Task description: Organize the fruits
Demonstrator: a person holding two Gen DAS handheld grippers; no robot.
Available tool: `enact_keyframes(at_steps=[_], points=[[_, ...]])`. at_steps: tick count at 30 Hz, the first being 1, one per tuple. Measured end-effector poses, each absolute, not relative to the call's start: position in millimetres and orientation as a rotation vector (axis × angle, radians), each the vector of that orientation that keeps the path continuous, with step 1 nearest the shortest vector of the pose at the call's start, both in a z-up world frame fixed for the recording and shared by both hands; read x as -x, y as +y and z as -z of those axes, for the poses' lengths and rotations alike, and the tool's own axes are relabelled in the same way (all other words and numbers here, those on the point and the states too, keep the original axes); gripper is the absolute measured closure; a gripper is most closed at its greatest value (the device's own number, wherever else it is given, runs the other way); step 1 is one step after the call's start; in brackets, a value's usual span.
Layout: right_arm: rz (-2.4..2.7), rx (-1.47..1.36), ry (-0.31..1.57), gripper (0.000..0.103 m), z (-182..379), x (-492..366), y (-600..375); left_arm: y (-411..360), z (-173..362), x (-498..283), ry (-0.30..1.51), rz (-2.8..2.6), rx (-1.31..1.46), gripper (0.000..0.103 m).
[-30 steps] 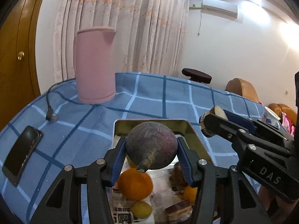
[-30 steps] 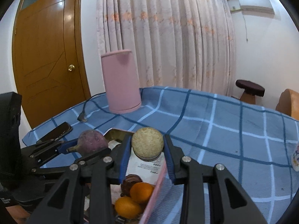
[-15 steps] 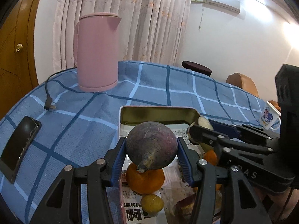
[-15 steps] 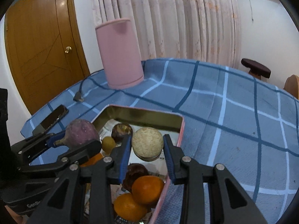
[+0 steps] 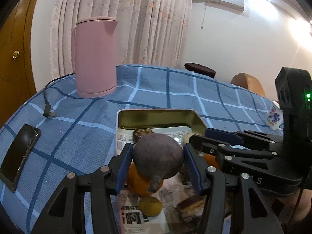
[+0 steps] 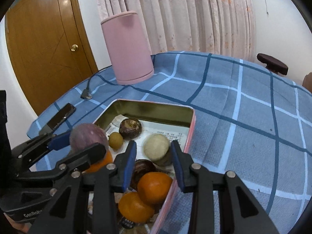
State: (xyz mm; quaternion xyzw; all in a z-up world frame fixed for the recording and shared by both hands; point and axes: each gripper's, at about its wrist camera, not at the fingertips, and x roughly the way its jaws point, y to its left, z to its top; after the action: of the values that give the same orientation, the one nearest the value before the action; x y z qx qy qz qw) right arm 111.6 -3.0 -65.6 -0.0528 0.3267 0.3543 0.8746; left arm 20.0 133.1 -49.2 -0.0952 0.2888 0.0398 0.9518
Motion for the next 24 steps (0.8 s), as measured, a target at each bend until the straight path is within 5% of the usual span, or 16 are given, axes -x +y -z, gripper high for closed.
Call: enact_keyframes(at_steps=[9, 18, 24], points=[[-0.653, 0.088, 0.592, 0.026, 46, -91, -34, 120, 35, -4, 0.547, -0.062, 0.165, 0.029], [-0.539, 0.128, 0.482, 0.009, 25, -58, -56, 105, 21, 15, 0.502, -0.052, 0.138, 0.026], [-0.507, 0.115, 0.448, 0.008, 16, -45, -68, 103, 14, 22, 0.48, -0.058, 0.135, 0.026]])
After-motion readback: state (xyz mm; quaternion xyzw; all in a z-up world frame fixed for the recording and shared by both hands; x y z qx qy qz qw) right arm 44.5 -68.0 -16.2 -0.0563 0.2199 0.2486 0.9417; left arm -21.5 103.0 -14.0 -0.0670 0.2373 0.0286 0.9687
